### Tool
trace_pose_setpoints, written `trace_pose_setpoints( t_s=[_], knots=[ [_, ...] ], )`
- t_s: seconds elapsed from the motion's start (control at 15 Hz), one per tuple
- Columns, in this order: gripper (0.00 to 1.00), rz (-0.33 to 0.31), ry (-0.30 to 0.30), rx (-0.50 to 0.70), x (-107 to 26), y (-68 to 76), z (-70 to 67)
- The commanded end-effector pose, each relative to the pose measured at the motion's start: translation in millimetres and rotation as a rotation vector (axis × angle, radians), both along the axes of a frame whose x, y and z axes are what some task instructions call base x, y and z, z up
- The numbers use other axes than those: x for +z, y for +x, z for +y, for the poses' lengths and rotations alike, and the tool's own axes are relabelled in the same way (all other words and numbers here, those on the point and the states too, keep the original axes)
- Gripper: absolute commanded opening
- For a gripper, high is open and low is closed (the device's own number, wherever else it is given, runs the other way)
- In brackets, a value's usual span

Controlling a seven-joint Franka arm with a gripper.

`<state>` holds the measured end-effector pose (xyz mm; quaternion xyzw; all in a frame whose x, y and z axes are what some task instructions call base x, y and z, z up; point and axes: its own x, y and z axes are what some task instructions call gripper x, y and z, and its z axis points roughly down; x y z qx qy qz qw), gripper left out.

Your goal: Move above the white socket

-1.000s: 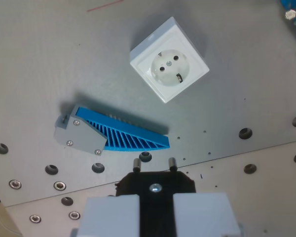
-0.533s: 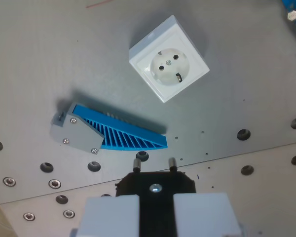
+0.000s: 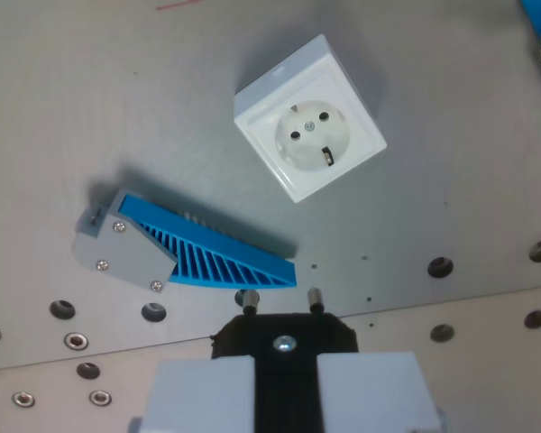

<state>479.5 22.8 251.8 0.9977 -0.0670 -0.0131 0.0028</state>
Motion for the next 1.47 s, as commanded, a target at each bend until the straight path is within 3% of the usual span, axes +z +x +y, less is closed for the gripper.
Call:
trace_pose_setpoints(
  t_s=[0.07,1.47],
  knots=[
    [0.0,-0.079,0.006,0.147,-12.1,-4.4,-6.5],
    [0.0,-0.079,-0.014,0.476,-91.8,-7.6,-18.1]
  ],
)
